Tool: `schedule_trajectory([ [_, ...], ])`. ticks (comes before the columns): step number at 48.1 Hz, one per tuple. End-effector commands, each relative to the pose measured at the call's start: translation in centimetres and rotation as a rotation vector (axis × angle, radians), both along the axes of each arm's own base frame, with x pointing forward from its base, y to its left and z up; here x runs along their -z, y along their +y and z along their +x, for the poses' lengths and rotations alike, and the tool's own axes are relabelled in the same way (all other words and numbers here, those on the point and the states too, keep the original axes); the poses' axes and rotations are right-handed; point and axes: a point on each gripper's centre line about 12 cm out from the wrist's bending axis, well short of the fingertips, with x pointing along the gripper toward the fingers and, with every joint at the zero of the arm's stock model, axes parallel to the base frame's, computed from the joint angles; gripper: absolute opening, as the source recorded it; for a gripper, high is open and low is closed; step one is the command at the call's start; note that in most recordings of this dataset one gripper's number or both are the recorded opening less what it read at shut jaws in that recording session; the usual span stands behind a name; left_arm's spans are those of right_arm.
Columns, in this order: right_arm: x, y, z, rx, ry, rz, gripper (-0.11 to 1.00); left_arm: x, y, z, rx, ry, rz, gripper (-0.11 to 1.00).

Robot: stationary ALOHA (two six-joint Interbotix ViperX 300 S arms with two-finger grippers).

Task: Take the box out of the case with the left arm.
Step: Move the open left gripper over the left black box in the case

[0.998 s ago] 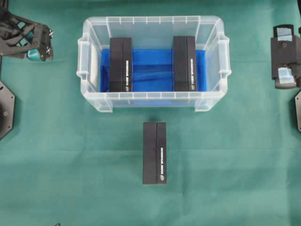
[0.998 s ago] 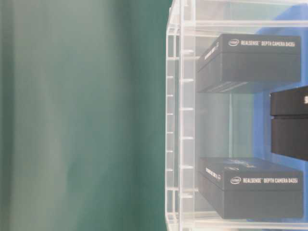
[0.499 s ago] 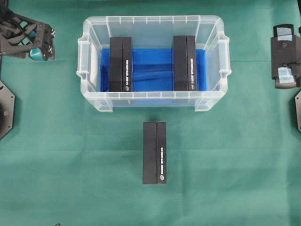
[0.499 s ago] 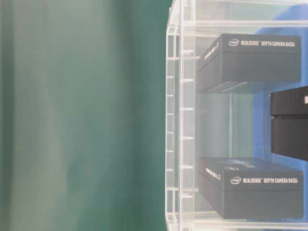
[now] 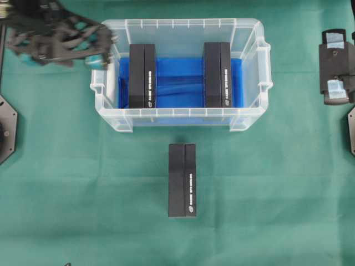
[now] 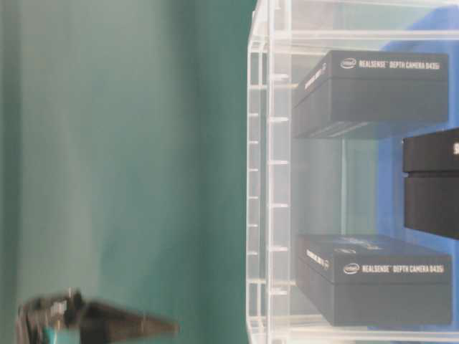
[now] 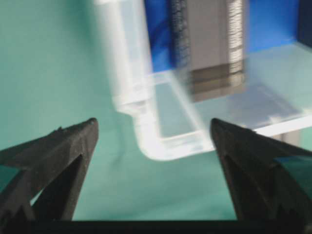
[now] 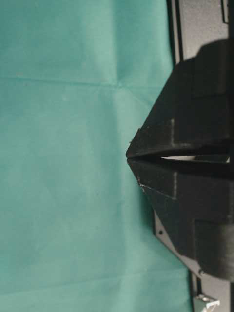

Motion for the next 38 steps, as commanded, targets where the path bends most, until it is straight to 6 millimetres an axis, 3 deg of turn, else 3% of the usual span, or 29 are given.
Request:
schedule_trajectory([
  [1,-0.5,-0.1,0.0,0.002,-0.018,-0.003,0.0,-1.3,0.1,2.1,0.012,-0.038,0.011,0.98],
  [13,-0.5,0.0,0.0,0.0,-0.018,-0.003,0.0,-1.1,0.2,6.8,0.04,-0.043,0.012,0.98],
  [18,-0.5,0.0,0.0,0.0,-0.018,-0.003,0.0,-0.9,0.3,7.9,0.043,-0.038,0.011,0.98],
  [38,-0.5,-0.1,0.0,-0.001,-0.018,-0.004,0.0,-0.4,0.3,7.8,0.042,0.0,0.001,0.98],
])
